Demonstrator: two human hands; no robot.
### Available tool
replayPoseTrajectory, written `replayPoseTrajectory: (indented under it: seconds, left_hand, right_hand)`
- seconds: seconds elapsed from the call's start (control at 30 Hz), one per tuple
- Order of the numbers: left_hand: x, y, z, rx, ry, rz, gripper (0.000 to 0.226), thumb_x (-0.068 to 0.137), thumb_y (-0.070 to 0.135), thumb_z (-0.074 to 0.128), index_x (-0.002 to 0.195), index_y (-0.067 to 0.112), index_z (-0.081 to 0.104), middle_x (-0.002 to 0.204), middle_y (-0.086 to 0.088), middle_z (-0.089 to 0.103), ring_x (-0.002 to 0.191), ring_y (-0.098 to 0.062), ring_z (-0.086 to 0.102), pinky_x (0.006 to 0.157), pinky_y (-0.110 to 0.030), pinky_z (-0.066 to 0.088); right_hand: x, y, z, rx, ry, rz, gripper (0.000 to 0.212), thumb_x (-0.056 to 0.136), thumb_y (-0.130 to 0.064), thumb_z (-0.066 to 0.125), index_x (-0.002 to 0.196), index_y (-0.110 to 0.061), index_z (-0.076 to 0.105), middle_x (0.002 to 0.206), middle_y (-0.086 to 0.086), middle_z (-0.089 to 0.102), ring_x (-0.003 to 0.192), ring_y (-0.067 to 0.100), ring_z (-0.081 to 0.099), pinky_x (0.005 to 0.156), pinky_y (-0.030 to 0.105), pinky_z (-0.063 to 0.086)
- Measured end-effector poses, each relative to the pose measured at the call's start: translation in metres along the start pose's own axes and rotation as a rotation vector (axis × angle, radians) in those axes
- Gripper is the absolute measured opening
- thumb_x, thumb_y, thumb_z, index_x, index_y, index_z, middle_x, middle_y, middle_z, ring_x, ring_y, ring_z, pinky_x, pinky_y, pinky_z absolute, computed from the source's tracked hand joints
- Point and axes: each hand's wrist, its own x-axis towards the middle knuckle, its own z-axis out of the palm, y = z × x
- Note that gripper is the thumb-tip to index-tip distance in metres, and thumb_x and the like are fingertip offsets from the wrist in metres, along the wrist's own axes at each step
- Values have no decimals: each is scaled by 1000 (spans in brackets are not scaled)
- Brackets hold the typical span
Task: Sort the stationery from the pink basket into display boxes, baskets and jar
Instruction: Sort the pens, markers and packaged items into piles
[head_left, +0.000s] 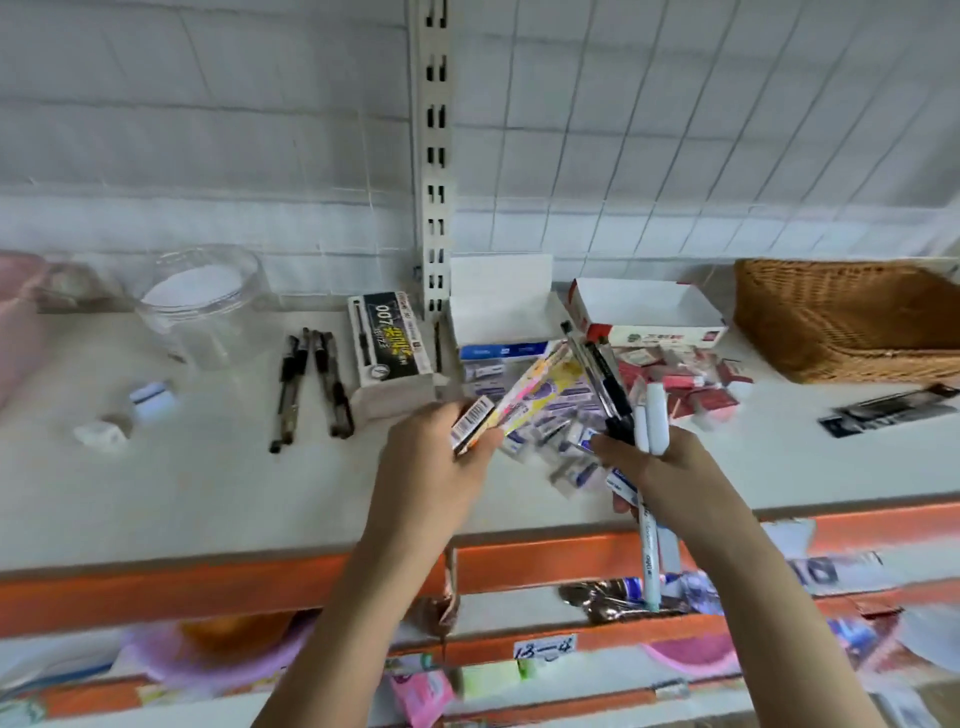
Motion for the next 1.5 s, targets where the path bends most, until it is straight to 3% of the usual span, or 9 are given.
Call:
replayPoseTrajectory:
  seconds: [0.13,0.3,0.47,0.7,0.83,1.03,1.27,1.4,1.5]
  left_hand:
    - [4,26,26,-85,-35,-65,21,87,26,65,98,22,48,84,0,67,42,-7,60,36,-19,39]
    - [15,30,20,-122,-40,-97,13,88,24,62,93,21,51,81,8,64,41,-1,58,38,-9,35]
    - [26,23,1,-137,67,-94,11,88,25,62,89,19,53,77,7,64,42,-5,57,41,-14,41]
    - [34,4,-26,-145,121,-114,14,87,21,63,92,13,54,78,10,62,41,-3,56,40,-14,42]
    - [38,0,-23,-157,99,-120,13,88,21,62,93,12,54,78,10,62,42,-2,55,41,-11,40]
    - [45,4,-7,-24,128,-71,11,94,30,50,99,24,58,81,6,61,65,-17,60,56,-22,38]
    - [54,48,33,47,107,69,22,95,23,49,112,12,57,86,4,60,63,-1,52,53,-9,40]
    - [52,86,99,33,34,18,19,95,22,49,110,11,47,95,-3,62,78,-22,61,61,-30,44]
    - [57,109,151,-5,0,-31,20,97,23,46,112,11,50,98,-2,61,85,-20,61,65,-24,47]
  right_hand:
    - [3,14,-29,44,64,11,23,87,-21,65,76,-2,61,55,4,54,47,17,52,46,25,41]
    - [20,5,-29,24,71,-49,21,88,-21,63,79,-2,63,57,3,59,45,12,59,49,25,47]
    - [45,-23,-6,-25,-28,-110,32,90,-16,59,61,-12,46,38,-9,44,34,4,45,39,15,37]
    - [70,-46,18,-8,-109,-50,22,90,-16,59,79,2,63,72,17,71,69,35,68,74,47,58]
    - [74,-47,14,2,-123,-39,20,90,-14,59,81,3,64,73,18,71,71,39,67,76,49,57]
    - [76,-45,0,-6,-192,-4,23,88,-25,63,83,-3,62,58,6,58,54,21,61,61,31,56]
    - [83,-26,-57,-66,-43,-112,32,92,-20,56,63,-8,53,43,-2,52,38,12,46,42,19,40]
    - [83,-1,-108,-39,-68,-151,35,94,-21,55,62,-10,48,46,5,51,38,15,43,43,22,37]
    - [87,21,-149,-28,-94,-126,24,94,-21,56,74,-9,52,56,5,54,42,17,46,45,27,38]
